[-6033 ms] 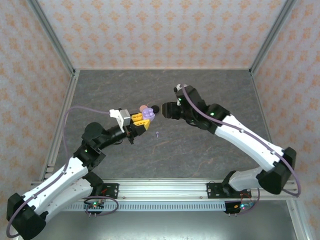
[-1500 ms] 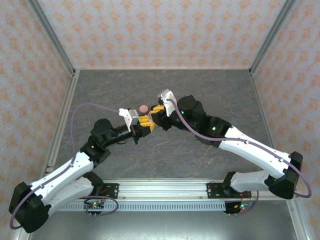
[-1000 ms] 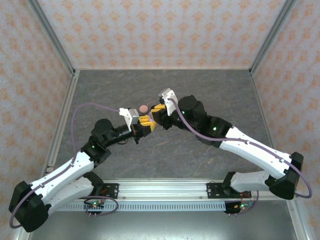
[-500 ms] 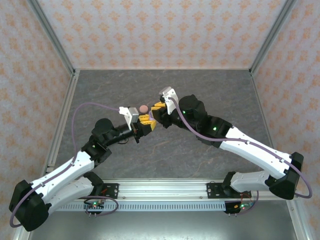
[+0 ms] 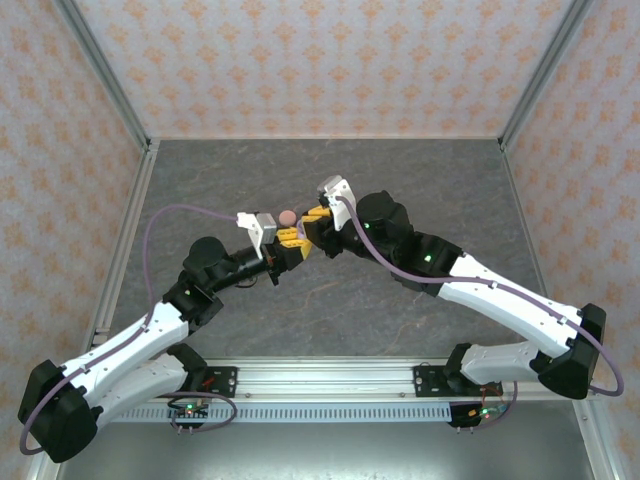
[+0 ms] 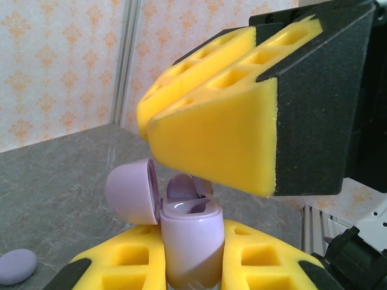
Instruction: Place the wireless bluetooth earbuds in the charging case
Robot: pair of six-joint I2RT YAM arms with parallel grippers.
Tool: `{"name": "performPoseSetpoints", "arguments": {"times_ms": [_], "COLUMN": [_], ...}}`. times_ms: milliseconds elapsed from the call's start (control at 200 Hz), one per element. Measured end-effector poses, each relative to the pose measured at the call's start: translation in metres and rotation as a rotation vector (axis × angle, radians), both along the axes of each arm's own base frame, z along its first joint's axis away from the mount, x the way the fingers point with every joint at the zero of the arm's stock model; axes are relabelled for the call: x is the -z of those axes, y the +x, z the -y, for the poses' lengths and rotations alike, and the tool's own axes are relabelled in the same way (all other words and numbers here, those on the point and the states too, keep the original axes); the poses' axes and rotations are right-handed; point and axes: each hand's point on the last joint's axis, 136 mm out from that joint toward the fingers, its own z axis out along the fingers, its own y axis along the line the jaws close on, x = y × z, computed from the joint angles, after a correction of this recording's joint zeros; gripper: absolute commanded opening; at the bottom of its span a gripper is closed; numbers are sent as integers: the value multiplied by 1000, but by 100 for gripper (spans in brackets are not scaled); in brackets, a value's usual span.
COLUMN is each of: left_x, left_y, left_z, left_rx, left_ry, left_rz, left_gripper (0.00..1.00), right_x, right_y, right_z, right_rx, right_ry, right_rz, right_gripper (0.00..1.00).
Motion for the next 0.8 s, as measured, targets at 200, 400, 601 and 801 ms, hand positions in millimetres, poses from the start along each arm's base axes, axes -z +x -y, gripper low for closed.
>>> {"name": "performPoseSetpoints", "arguments": {"times_ms": [200, 400, 601, 801], "left_x": [0, 3, 2, 1], "left_y": [0, 2, 2, 2], "left_z": [0, 1, 1, 1], "left_rx": [0, 0, 0, 0], "left_ry": [-1, 2, 1, -3], "left_rz": [-4, -10, -8, -4], "left_gripper": [0, 0, 0, 0], "right_x": [3, 3, 2, 1], "right_y": [0, -2, -2, 1], "right_z": [-1, -3, -3, -1], "right_rx": [-1, -16, -16, 5], "right_ry": [4, 12, 15, 16], "right_rz": [-8, -14, -15, -4], "right_gripper": [22, 22, 22, 22]}}
